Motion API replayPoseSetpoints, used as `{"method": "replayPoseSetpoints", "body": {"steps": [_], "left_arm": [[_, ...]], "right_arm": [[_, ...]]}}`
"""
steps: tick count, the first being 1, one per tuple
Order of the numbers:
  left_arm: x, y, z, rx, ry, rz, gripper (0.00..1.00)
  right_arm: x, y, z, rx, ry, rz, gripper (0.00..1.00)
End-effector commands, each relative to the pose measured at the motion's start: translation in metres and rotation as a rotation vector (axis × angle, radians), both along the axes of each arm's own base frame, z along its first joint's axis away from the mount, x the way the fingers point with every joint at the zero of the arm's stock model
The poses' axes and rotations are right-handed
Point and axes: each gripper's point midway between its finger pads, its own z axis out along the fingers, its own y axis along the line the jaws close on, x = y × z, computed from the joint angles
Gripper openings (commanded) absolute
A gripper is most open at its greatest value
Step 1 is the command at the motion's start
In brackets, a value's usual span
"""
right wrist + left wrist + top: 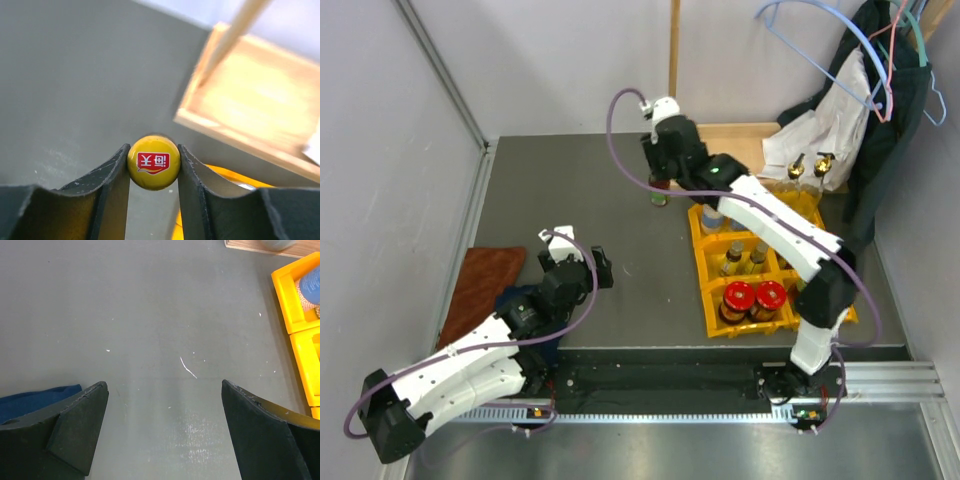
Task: Organize the condiment bottles
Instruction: Pick up the bottle from the center of the board.
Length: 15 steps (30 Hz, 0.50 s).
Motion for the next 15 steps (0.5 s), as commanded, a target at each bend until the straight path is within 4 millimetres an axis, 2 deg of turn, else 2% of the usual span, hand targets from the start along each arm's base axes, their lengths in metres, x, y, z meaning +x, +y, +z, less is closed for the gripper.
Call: {"method": "replayPoseSetpoints", "body": {"steps": [1,2,6,7,8,10,11,12,15], "left_arm": [[0.002,-0.001,0.012,-0.038,-0.026,0.004,0.99],[0.002,0.000,0.012,-0.037,-0.028,0.005,0.99],[0.002,0.000,0.014,-0.041,-0.033,0.004,0.99],[0.001,-0.001,0.015,-0.043,-0.033,0.001,0.99],[0.001,-0.001,0.015,-0.047,-0.035,0.002,0.99],[0.001,-0.001,0.016,-0.048,-0.036,0.000,0.99],[0.001,-0.001,0.016,-0.049,-0.038,0.000,0.99],[0.001,-0.001,0.016,-0.049,-0.038,-0.002,0.99],[0.001,-0.001,0.016,-0.048,-0.036,-0.002,0.99]], "right_arm": [[-0.027,-0.064,0.134,0.151,-0.262,-0.143,0.00],[-0.039,-0.079,0.143,0.163,-0.276,-0.162,0.00],[-0.065,-0.127,0.151,0.175,-0.282,-0.274,0.00],[-0.070,-0.136,0.145,0.163,-0.272,-0.293,0.00],[-0.084,-0.154,0.154,0.176,-0.286,-0.319,0.00],[-0.097,-0.170,0.152,0.187,-0.274,-0.353,0.00],[-0.105,-0.181,0.150,0.176,-0.266,-0.377,0.00],[-0.117,-0.195,0.157,0.206,-0.276,-0.398,0.00],[-0.142,-0.227,0.156,0.216,-0.263,-0.469,0.00]]}}
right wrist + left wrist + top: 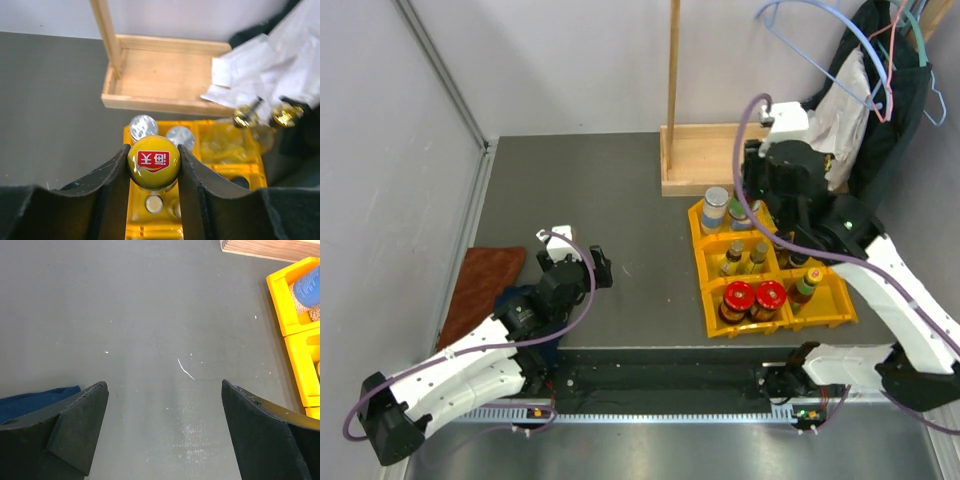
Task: Organize the condiment bottles
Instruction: Pick up the bottle from the center of the board, then place the bottle in the storage box.
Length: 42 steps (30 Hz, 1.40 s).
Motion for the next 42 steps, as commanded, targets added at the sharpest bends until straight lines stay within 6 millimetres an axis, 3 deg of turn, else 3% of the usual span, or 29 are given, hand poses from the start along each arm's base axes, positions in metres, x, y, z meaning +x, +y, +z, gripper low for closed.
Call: {"method": "replayPoseSetpoints", "body": {"steps": [1,10,21,26,42], "left_arm": [[0.002,-0.002,0.011,-0.034,-0.028,0.001,0.99],[0.005,-0.005,0.011,-0.029,-0.026,-0.003,0.99],[0.011,-0.018,0.013,-0.036,-0.017,-0.032,0.99],[0.010,-0.017,0.013,-0.032,-0.017,-0.031,0.99],[0.007,-0.010,0.011,-0.022,-0.015,-0.015,0.99]], "right_arm": [[-0.036,-0.057,0.024,0.109,-0.061,-0.156,0.00],[-0.090,-0.135,-0.012,0.108,-0.012,-0.382,0.00],[-0.108,-0.199,-0.046,0.098,0.000,-0.689,0.00],[-0.104,-0.209,-0.059,0.129,-0.002,-0.749,0.00],[-0.110,-0.239,-0.151,0.198,0.062,-0.993,0.00]]}}
